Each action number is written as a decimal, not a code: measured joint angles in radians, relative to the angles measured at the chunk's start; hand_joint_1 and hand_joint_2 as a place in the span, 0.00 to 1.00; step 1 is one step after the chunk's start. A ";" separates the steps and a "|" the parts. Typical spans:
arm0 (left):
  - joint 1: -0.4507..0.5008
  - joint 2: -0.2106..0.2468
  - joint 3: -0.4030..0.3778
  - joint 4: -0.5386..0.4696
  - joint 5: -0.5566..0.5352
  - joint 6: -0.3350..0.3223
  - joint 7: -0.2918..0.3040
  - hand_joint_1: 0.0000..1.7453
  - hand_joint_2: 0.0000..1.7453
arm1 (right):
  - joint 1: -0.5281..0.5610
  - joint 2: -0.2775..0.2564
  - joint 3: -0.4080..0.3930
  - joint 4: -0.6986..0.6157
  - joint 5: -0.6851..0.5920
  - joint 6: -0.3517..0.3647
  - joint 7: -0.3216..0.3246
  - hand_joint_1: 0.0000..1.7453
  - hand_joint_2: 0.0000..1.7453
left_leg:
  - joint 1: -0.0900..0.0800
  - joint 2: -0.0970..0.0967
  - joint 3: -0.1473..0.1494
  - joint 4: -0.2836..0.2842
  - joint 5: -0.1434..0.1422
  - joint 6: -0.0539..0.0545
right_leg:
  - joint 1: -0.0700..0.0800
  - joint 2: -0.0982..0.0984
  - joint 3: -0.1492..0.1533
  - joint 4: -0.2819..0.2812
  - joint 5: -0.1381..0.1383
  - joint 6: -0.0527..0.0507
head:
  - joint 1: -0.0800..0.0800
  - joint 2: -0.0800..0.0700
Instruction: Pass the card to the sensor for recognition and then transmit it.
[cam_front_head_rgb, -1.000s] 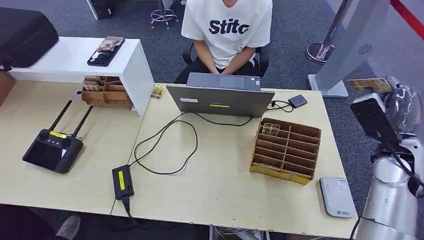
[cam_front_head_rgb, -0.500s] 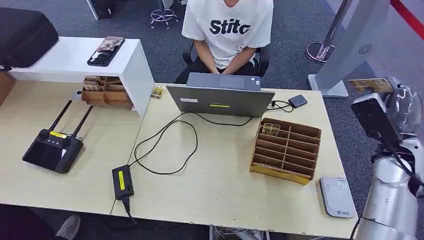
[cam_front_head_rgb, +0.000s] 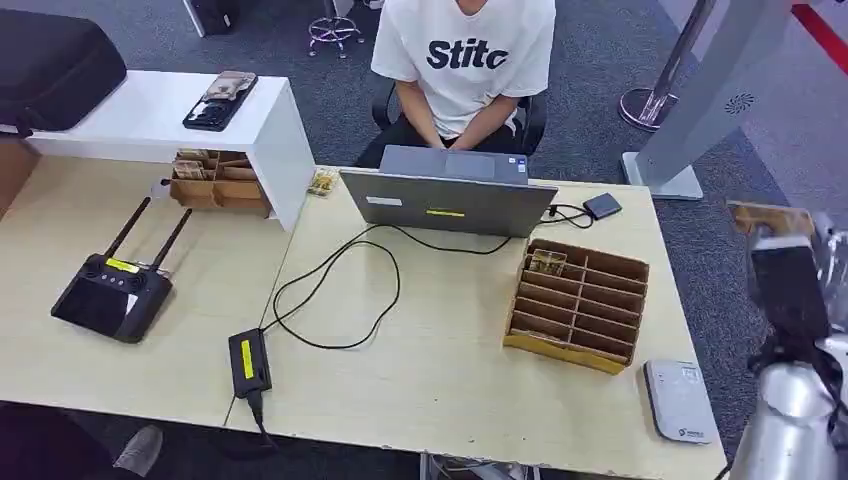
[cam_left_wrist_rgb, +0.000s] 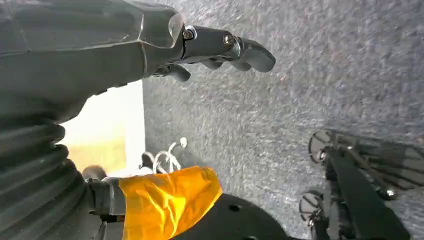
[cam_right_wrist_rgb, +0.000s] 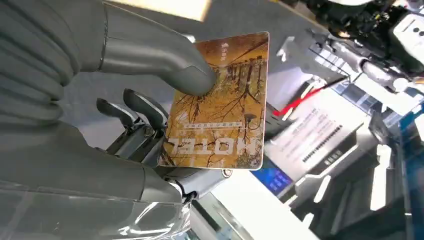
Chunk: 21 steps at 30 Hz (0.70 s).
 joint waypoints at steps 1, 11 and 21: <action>0.005 -0.001 0.005 0.000 0.000 0.001 0.000 0.00 1.00 | 0.038 0.013 -0.043 0.002 -0.004 0.007 -0.049 1.00 1.00 | -0.001 0.000 -0.001 0.000 0.000 0.000 | -0.001 0.000 -0.001 0.000 0.000 0.000 | -0.002 0.000; 0.006 -0.005 0.020 0.000 0.000 0.000 -0.010 0.00 1.00 | 0.130 0.063 -0.190 -0.014 0.022 0.048 -0.034 1.00 1.00 | -0.002 0.012 0.001 0.000 -0.002 0.001 | -0.002 0.010 -0.004 0.001 0.000 0.000 | -0.001 0.000; 0.006 -0.005 0.022 0.000 0.000 0.000 -0.009 0.00 1.00 | 0.148 0.077 -0.226 -0.022 0.015 0.050 -0.029 1.00 1.00 | -0.002 0.012 0.001 0.000 -0.002 0.001 | -0.002 0.011 -0.004 0.001 0.001 0.000 | -0.001 0.000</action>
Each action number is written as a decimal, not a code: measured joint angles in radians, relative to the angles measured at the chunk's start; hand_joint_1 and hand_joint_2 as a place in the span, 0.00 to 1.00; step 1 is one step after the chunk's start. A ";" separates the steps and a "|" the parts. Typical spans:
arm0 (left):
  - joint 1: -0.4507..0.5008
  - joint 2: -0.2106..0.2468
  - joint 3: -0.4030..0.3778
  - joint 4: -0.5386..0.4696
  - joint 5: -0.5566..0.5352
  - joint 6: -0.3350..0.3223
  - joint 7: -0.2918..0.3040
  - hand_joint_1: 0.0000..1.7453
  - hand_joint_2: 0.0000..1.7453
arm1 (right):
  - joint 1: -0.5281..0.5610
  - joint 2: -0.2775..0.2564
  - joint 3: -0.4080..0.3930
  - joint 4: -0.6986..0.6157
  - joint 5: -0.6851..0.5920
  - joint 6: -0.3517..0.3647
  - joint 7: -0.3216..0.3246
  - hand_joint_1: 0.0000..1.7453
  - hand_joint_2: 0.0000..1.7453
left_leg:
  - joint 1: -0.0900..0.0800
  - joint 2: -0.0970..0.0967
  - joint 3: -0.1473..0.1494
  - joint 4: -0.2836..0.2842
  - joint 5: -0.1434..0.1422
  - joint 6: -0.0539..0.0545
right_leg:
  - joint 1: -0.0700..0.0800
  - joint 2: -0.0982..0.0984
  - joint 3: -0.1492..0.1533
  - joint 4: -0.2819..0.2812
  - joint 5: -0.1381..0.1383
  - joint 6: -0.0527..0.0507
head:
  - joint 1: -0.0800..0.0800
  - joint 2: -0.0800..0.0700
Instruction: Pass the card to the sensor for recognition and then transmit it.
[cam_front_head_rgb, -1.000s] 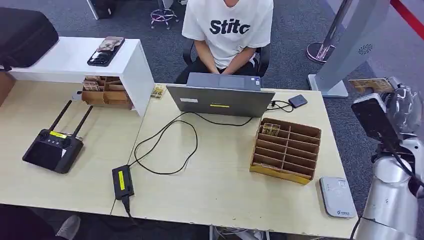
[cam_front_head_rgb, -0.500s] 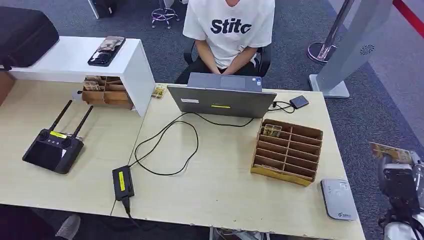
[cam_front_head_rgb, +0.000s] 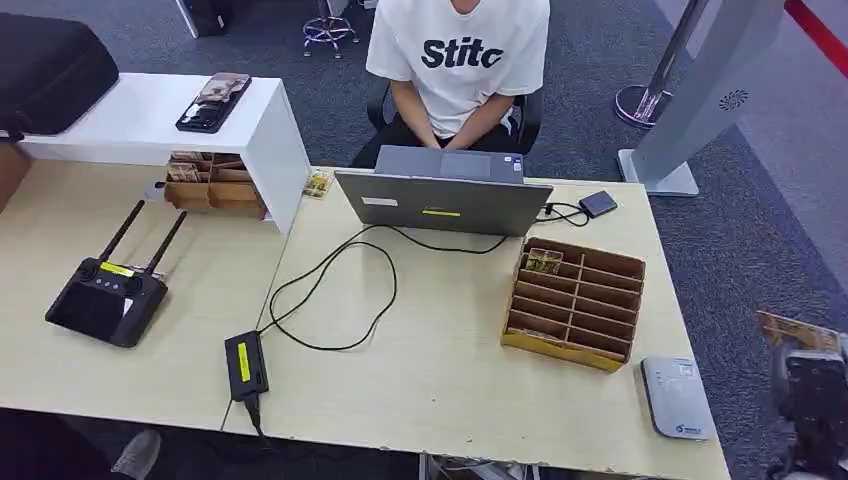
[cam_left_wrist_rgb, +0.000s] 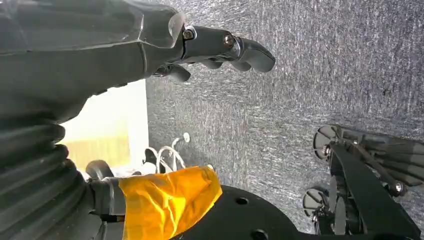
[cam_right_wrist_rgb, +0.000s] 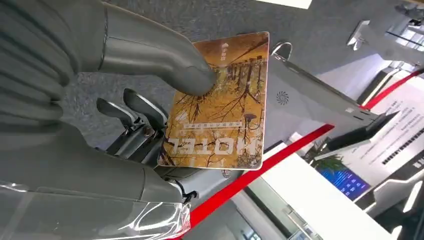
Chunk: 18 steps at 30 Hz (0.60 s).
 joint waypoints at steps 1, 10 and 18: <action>0.000 0.000 0.000 0.000 0.000 0.000 0.000 0.00 1.00 | 0.001 0.000 -0.001 0.000 0.000 0.000 0.000 1.00 1.00 | 0.000 0.000 0.000 0.000 0.000 0.000 | 0.000 0.000 0.000 0.000 0.000 0.000 | 0.000 0.000; 0.000 0.000 0.002 0.000 0.000 0.000 0.000 0.00 1.00 | 0.003 0.004 -0.005 -0.006 0.000 0.000 0.000 1.00 1.00 | 0.000 0.000 0.000 0.000 0.000 0.000 | 0.000 0.000 0.000 0.000 0.000 0.000 | 0.000 0.000; 0.000 -0.002 0.007 0.000 0.000 0.000 -0.003 0.00 1.00 | 0.019 0.014 -0.009 0.003 -0.010 0.002 0.000 1.00 1.00 | 0.000 0.000 0.000 0.000 0.000 0.000 | 0.000 0.000 0.000 0.000 0.000 0.000 | 0.000 0.000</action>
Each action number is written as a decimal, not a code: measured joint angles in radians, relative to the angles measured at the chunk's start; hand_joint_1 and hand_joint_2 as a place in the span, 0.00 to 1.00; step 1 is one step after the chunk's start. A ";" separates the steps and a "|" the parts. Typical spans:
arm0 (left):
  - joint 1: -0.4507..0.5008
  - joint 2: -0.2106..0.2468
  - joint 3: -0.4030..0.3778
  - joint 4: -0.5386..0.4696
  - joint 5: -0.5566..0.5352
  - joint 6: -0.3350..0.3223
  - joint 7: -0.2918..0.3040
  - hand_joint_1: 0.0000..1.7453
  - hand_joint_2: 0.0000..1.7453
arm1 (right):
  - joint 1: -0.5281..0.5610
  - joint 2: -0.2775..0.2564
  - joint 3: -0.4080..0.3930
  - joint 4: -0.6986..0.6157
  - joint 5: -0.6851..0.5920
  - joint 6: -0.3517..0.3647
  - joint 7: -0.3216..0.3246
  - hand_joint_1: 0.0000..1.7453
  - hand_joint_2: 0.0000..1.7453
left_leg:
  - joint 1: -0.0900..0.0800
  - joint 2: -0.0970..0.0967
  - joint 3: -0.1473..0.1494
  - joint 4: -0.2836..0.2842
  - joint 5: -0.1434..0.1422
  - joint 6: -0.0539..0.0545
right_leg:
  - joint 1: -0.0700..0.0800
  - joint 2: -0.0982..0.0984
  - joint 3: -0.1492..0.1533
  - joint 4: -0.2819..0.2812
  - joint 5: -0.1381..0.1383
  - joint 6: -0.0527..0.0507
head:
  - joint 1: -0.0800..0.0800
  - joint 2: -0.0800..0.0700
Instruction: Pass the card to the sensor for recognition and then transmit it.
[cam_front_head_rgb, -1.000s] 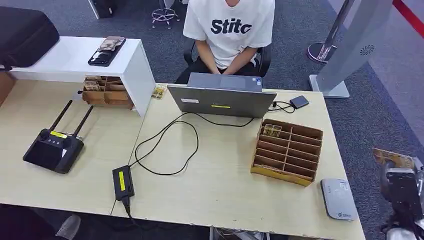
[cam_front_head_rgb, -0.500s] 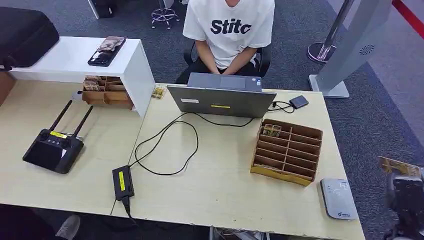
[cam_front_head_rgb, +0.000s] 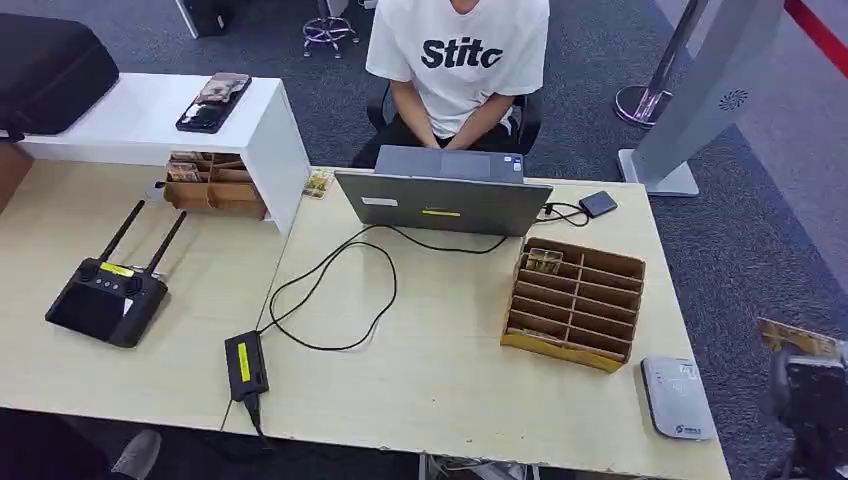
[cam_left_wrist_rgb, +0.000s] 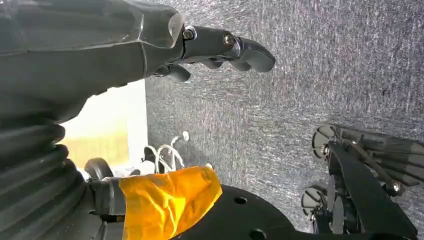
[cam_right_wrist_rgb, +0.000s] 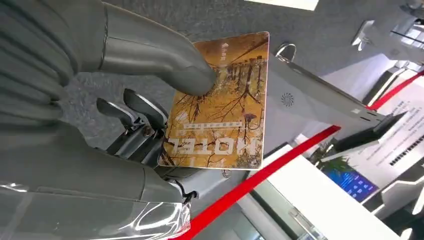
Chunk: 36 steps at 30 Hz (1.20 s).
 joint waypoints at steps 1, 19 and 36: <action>0.000 0.000 0.001 0.000 0.000 0.000 0.000 0.00 1.00 | 0.004 0.002 0.000 0.004 0.000 0.000 0.000 1.00 1.00 | 0.000 0.000 0.000 0.000 0.000 0.000 | 0.000 0.000 0.000 0.000 0.000 0.000 | 0.000 0.000; 0.000 -0.004 0.015 0.000 0.000 0.009 -0.003 0.00 1.00 | 0.079 0.085 0.025 0.023 0.031 -0.002 -0.009 1.00 1.00 | 0.000 0.000 0.000 0.000 0.000 0.000 | 0.000 0.000 0.000 0.000 0.000 0.000 | 0.000 0.000; 0.000 -0.004 0.015 0.000 0.000 0.009 -0.002 0.00 1.00 | 0.093 0.095 0.050 0.034 0.052 -0.002 0.009 1.00 1.00 | 0.000 0.000 0.000 0.000 0.000 0.000 | 0.000 0.000 0.000 0.000 0.000 0.000 | 0.000 0.000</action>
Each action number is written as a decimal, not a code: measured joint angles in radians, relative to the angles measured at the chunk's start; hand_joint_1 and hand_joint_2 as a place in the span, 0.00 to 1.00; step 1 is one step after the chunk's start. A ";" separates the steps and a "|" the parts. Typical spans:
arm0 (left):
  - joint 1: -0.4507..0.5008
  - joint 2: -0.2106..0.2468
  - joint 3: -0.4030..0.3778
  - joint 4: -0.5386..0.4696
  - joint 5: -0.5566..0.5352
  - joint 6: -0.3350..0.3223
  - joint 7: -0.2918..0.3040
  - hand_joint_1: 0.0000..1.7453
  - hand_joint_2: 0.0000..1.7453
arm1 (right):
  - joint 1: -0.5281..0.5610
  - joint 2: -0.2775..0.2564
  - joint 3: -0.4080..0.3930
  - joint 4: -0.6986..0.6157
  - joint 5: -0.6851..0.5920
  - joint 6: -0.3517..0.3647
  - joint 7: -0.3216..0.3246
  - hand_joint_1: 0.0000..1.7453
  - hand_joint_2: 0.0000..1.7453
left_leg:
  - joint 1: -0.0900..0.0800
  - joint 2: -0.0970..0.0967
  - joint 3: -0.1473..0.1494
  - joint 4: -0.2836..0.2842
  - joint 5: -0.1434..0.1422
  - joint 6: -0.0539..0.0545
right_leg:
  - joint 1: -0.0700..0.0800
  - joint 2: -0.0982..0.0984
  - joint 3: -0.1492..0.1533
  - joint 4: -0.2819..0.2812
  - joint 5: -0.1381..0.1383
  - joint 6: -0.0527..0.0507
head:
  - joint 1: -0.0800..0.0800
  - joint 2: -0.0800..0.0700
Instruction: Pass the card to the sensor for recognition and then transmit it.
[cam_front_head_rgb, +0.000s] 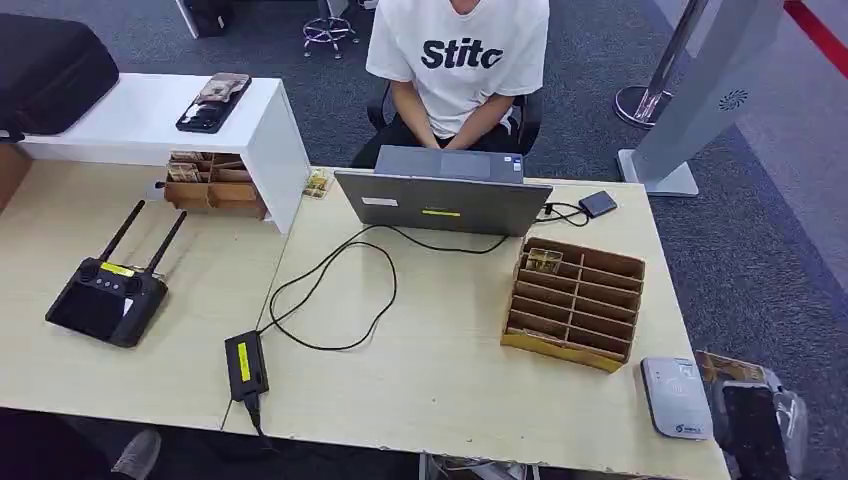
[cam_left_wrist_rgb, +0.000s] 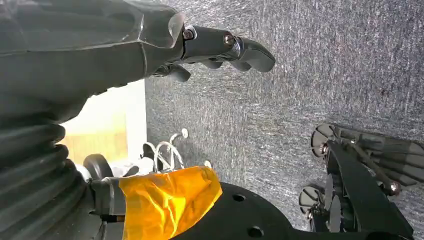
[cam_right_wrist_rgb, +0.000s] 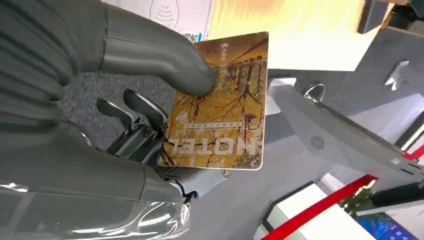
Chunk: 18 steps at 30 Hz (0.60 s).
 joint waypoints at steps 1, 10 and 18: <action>0.000 0.000 0.000 0.000 0.000 0.000 0.000 0.00 1.00 | 0.000 0.000 0.003 0.005 0.003 -0.001 0.003 1.00 1.00 | 0.000 0.000 0.000 0.000 0.000 0.000 | 0.000 0.000 0.000 0.000 0.000 0.000 | 0.000 0.000; 0.000 0.001 0.000 0.000 0.000 -0.002 0.006 0.00 1.00 | -0.001 0.000 0.006 0.104 0.028 -0.011 0.012 1.00 1.00 | 0.000 0.000 0.000 0.000 0.000 0.000 | 0.000 0.000 0.000 0.000 0.000 0.000 | 0.000 0.000; 0.000 0.002 0.000 0.000 0.000 -0.002 0.006 0.00 1.00 | -0.014 -0.002 0.006 0.172 0.036 -0.022 0.012 1.00 1.00 | 0.000 0.001 0.001 0.000 0.000 0.000 | 0.000 0.001 0.001 0.000 0.000 0.000 | 0.000 0.000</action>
